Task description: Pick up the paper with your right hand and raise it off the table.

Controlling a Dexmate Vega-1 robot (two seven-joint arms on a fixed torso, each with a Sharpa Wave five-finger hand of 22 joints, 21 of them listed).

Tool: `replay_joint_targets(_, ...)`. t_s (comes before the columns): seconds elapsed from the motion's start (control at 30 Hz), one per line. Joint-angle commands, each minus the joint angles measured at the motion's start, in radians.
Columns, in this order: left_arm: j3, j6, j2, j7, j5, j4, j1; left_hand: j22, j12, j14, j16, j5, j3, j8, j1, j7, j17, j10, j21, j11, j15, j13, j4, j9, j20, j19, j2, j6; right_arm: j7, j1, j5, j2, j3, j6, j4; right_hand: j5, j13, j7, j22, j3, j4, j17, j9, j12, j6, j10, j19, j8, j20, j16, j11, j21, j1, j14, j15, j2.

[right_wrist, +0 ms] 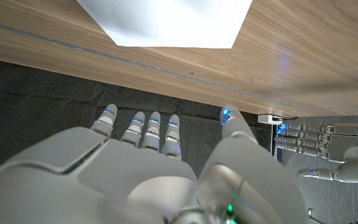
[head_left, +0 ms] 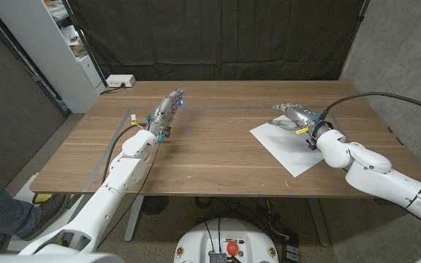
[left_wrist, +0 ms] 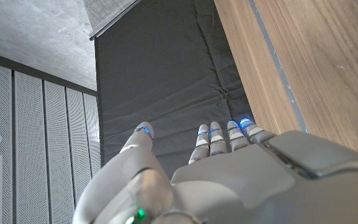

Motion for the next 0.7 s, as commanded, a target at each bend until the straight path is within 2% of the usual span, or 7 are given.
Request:
replay_joint_targets(0.03, -0.003, 0.003, 0.003, 0.002, -0.001, -0.007, 0.005, 0.006, 0.003, 0.005, 0.004, -0.003, 0.001, 0.003, 0.002, 0.003, 0.002, 0.003, -0.001, 0.0, 0.004, 0.0, -0.008, 0.001, 0.004, -0.007, 0.007, 0.006, 0.08, 0.019, -0.053, -0.017, -0.032, -0.059, -0.026, 0.005, 0.005, 0.001, 0.004, 0.003, -0.007, -0.001, 0.002, -0.006, -0.02, -0.02, 0.013, -0.006, 0.003, -0.004, 0.003, 0.012, 0.017, -0.019, 0.014, -0.003)
replay_joint_targets(0.2, -0.003, 0.006, 0.003, 0.003, -0.002, -0.008, 0.006, 0.006, 0.002, 0.005, 0.004, -0.003, 0.001, 0.003, 0.001, 0.006, 0.002, 0.003, -0.001, 0.01, 0.005, 0.0, -0.01, 0.001, 0.006, -0.009, 0.008, 0.007, 0.101, 0.021, -0.059, -0.019, -0.035, -0.076, -0.034, 0.005, 0.005, 0.001, 0.004, 0.004, -0.007, -0.002, 0.002, -0.008, -0.027, -0.035, 0.024, -0.007, 0.003, -0.005, 0.009, 0.014, 0.022, -0.03, 0.022, -0.005)
replay_joint_targets(0.47, -0.004, 0.008, 0.005, 0.003, -0.002, -0.013, 0.008, 0.006, 0.003, 0.006, 0.004, -0.002, 0.001, 0.003, 0.0, 0.008, 0.002, 0.005, -0.001, 0.009, 0.007, 0.0, -0.011, 0.001, 0.005, -0.009, 0.009, 0.009, 0.126, 0.017, -0.049, -0.023, -0.034, -0.096, -0.044, 0.005, 0.005, 0.0, 0.005, 0.005, -0.007, -0.006, 0.003, -0.009, -0.05, -0.063, 0.054, -0.01, 0.003, -0.004, 0.019, 0.02, 0.03, -0.045, 0.036, -0.01)
replay_joint_targets(0.7, -0.002, 0.011, 0.007, 0.004, 0.0, -0.018, 0.01, 0.006, 0.003, 0.006, 0.004, -0.002, 0.001, 0.003, 0.0, 0.007, 0.002, 0.005, -0.001, 0.007, 0.006, 0.0, -0.012, 0.001, 0.006, -0.009, 0.01, 0.01, 0.104, -0.002, -0.025, -0.017, -0.027, -0.098, -0.038, 0.004, 0.005, -0.002, 0.006, 0.005, -0.006, -0.009, 0.003, -0.008, -0.071, -0.083, 0.085, -0.013, 0.002, -0.002, 0.023, 0.028, 0.035, -0.055, 0.042, -0.012)
